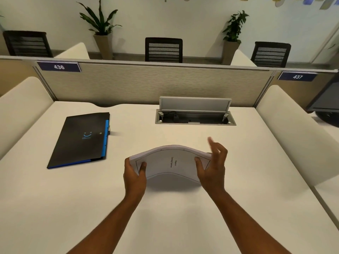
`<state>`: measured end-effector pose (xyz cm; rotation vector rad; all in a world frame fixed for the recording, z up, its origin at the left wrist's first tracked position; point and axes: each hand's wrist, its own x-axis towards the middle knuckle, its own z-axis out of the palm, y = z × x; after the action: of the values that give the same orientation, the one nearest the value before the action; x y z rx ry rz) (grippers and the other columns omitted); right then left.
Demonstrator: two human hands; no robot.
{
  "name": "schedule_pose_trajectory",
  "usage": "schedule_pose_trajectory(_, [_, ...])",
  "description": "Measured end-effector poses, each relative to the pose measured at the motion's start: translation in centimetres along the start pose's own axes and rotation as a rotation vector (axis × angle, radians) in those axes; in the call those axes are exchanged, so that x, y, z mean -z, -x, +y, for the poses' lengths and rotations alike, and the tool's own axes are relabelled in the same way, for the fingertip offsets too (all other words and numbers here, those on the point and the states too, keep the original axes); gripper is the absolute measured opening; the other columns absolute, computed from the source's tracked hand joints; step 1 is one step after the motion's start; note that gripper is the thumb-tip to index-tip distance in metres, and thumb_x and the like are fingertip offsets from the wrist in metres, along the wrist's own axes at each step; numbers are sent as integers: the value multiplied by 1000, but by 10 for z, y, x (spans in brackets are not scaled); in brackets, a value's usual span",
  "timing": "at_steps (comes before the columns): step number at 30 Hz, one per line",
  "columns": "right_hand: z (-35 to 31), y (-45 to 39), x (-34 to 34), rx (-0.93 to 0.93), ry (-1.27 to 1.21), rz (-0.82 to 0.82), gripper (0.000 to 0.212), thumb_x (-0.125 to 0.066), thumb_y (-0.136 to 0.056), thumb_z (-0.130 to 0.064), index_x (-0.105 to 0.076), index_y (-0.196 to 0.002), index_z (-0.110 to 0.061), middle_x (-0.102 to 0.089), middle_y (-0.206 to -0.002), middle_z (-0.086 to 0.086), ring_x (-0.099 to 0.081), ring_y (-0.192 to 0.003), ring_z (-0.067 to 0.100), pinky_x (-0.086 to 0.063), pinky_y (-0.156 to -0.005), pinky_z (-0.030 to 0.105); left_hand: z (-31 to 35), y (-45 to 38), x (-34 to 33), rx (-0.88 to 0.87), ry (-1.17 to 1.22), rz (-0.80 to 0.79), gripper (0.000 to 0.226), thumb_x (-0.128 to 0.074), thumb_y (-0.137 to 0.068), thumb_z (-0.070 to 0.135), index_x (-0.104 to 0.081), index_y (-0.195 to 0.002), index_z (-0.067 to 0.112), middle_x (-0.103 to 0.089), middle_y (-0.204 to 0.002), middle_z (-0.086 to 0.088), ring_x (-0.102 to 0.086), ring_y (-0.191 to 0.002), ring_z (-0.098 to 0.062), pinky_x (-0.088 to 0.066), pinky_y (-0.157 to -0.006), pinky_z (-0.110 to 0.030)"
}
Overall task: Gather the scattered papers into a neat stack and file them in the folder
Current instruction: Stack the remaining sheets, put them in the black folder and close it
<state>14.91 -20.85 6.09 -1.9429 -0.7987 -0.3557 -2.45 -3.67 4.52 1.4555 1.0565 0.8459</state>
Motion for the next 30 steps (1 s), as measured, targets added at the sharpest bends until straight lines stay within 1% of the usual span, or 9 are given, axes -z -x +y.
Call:
schedule_pose_trajectory(3, [9, 3, 0, -416, -316, 1, 91, -87, -79, -20, -33, -152, -31, -52, -131, -15, -59, -116, 0, -55, -83, 13, -3, -6, 0, 23, -2, -14, 43, -65, -90, 23, -44, -128, 24, -55, -121, 1, -54, -110, -17, -49, -92, -33])
schedule_pose_trajectory(5, [17, 5, -3, -593, -435, -97, 60, -82, -84, -15, -55, -136, -25, -67, -116, -11, -70, -105, 16, -57, -78, 24, -3, -9, -2, 31, -5, -35, 42, -64, -91, 22, -45, -129, 21, -57, -121, -2, -55, -112, -20, -49, -97, -37])
schedule_pose_trajectory(7, [20, 6, -8, -644, -392, -120, 31, -75, -90, -11, -66, -119, -18, -73, -107, -2, -70, -105, 27, -56, -81, 30, -1, -9, -6, 22, -6, -41, 37, -63, -92, 20, -47, -125, 21, -58, -118, 0, -56, -111, -20, -49, -95, -34])
schedule_pose_trajectory(8, [20, 5, -9, -652, -391, -106, 28, -72, -91, -10, -67, -118, -17, -73, -107, 0, -69, -105, 26, -55, -82, 30, 1, -9, -7, 12, -5, -37, 35, -62, -93, 19, -46, -123, 24, -57, -115, 2, -56, -110, -19, -48, -93, -32])
schedule_pose_trajectory(14, [15, 3, -4, -575, -358, -10, 32, -71, -92, -13, -65, -123, -19, -71, -106, -8, -67, -100, 12, -50, -75, 13, 5, -3, -9, -44, 22, -11, 37, -63, -92, 23, -42, -121, 34, -56, -109, 10, -56, -100, -8, -49, -86, -22])
schedule_pose_trajectory(18, [22, 22, -7, -618, -351, -98, 41, -75, -91, -14, -60, -129, -15, -70, -116, 2, -67, -110, 23, -58, -88, 30, -9, 2, -5, -26, -24, -54, 38, -67, -90, 21, -45, -121, 25, -57, -115, 4, -57, -108, -17, -48, -85, -25])
schedule_pose_trajectory(22, [17, 16, 1, -488, -358, -13, 68, -82, -84, -13, -43, -137, -29, -60, -128, -3, -66, -112, 20, -57, -89, 28, -7, -3, -3, -21, -12, -55, 40, -70, -87, 23, -47, -120, 27, -59, -114, 4, -57, -105, -14, -48, -82, -21])
schedule_pose_trajectory(26, [8, -2, 6, -55, -27, -9, 84, -82, -81, -10, -38, -149, -32, -48, -139, 0, -55, -112, 9, -51, -84, 9, -6, -3, -4, 0, -3, -39, 42, -73, -84, 22, -51, -120, 24, -60, -111, 3, -57, -103, -16, -48, -83, -22])
schedule_pose_trajectory(30, [5, -6, 9, 151, 311, -88, 68, -76, -88, -14, -50, -145, -39, -42, -146, 8, -58, -105, 18, -63, -68, 29, -10, 4, -6, -5, 31, -32, 41, -75, -82, 23, -51, -115, 28, -61, -105, 8, -58, -100, -12, -45, -79, -13])
